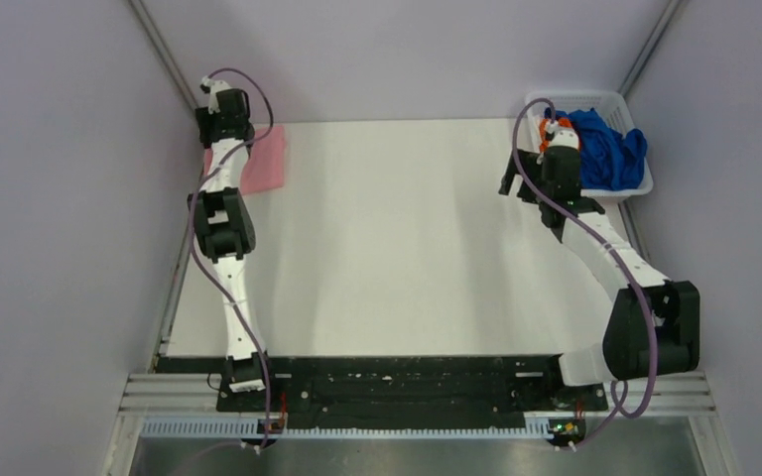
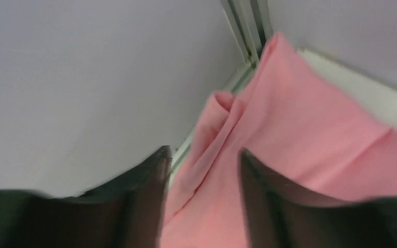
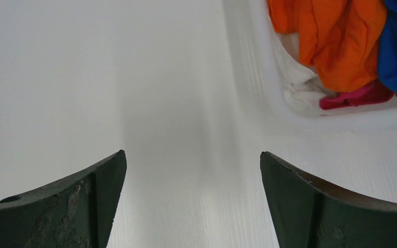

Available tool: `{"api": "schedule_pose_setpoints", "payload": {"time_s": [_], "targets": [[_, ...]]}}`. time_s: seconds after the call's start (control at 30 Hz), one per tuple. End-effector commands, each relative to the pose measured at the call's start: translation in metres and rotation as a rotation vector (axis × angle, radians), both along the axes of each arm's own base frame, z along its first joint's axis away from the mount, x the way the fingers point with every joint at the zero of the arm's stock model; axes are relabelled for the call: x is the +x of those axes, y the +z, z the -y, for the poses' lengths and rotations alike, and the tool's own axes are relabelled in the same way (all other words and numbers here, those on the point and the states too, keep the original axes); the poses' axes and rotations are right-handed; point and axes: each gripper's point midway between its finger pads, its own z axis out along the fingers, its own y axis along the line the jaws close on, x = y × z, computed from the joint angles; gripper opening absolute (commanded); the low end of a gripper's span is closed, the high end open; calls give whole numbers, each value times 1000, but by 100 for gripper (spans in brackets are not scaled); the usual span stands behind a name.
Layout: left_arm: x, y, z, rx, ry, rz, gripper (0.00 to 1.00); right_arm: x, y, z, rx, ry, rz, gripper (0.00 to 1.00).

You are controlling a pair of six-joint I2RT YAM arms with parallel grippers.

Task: Fold and stack the t-shirts
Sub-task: Put the neatly folded tshirt into the corner of the board with the left arm, then reset both arms

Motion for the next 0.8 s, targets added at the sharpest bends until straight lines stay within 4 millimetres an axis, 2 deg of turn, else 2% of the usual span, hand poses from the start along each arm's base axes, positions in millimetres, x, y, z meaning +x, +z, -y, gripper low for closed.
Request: {"api": "schedule_pose_setpoints", "payload": {"time_s": [0.0, 0.03, 0.17, 0.23, 0.27, 0.33, 0.43, 0.47, 0.57, 0.63, 0.67, 0.77], "targets": [[12, 74, -18, -35, 53, 272, 94, -11, 20, 14, 26, -91, 73, 99], [12, 84, -16, -47, 43, 294, 98, -14, 19, 17, 22, -105, 74, 99], [4, 118, 6, -162, -13, 355, 99, -28, 14, 24, 23, -150, 81, 99], [-3, 130, 29, -269, -82, 383, 99, -36, 7, 28, 41, -177, 83, 99], [-9, 144, 45, -334, -138, 412, 99, -40, 2, 30, 54, -195, 82, 99], [-19, 146, 83, -478, -267, 420, 99, -46, -4, 34, 80, -221, 85, 99], [-46, 135, 149, -694, -457, 385, 99, -57, -7, 40, 78, -251, 92, 99], [-60, 117, 170, -743, -493, 362, 99, -62, -10, 42, 72, -257, 94, 99], [-100, 94, 215, -789, -561, 363, 99, -72, -11, 46, 80, -271, 146, 99], [-118, 80, 236, -784, -599, 364, 99, -79, -14, 47, 90, -272, 179, 99], [-122, 75, 240, -798, -594, 372, 99, -82, -14, 47, 99, -276, 201, 99], [-116, 61, 248, -853, -585, 317, 99, -85, -9, 47, 129, -282, 256, 99]]}}
